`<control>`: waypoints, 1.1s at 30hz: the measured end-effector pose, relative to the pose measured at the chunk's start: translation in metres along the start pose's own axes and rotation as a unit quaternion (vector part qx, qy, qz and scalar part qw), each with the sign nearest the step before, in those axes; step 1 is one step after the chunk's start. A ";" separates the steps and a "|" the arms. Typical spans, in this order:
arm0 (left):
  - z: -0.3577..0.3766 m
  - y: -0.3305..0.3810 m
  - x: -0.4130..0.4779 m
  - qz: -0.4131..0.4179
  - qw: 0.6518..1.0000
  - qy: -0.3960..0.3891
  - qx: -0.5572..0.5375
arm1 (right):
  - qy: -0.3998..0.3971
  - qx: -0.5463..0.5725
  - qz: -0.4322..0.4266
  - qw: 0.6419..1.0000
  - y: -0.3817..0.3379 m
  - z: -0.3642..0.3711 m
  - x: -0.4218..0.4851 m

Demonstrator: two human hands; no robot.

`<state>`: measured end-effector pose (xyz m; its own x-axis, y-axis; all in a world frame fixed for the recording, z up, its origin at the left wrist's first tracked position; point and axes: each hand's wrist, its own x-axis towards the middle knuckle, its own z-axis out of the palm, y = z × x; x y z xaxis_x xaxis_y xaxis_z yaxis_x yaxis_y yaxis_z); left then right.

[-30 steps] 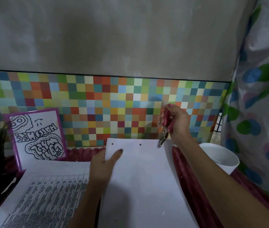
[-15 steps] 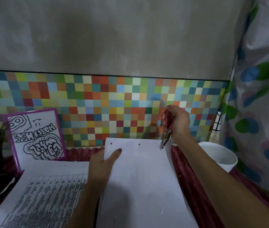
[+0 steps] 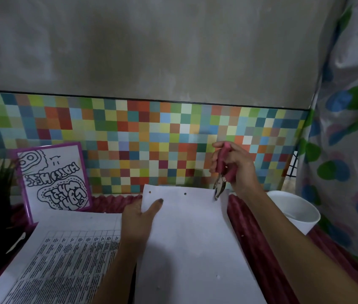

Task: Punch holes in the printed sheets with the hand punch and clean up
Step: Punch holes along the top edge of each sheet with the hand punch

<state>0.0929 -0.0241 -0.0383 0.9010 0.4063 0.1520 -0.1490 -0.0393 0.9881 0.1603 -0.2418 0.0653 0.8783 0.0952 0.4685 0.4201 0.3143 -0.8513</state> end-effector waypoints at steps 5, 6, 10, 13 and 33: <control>0.000 -0.002 0.001 -0.005 0.999 0.021 0.034 | 0.002 0.030 -0.044 0.999 0.004 -0.004 -0.013; 0.000 -0.001 0.000 -0.004 0.999 0.022 0.037 | 0.010 0.038 -0.055 0.998 0.004 -0.005 -0.015; -0.002 -0.003 0.001 -0.003 0.999 0.006 0.044 | 0.024 0.046 -0.070 0.996 0.001 -0.005 -0.020; -0.001 -0.003 -0.001 0.012 0.998 -0.002 0.063 | 0.032 0.056 -0.063 0.996 0.000 -0.003 -0.020; 0.064 0.052 -0.001 0.304 0.865 -0.183 0.354 | 0.075 0.129 -0.050 0.987 0.006 -0.006 -0.015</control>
<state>0.1104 -0.0852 0.0142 0.8316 -0.1978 0.5189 -0.4707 -0.7469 0.4697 0.1506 -0.2469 0.0521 0.8672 -0.0847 0.4907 0.4519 0.5478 -0.7040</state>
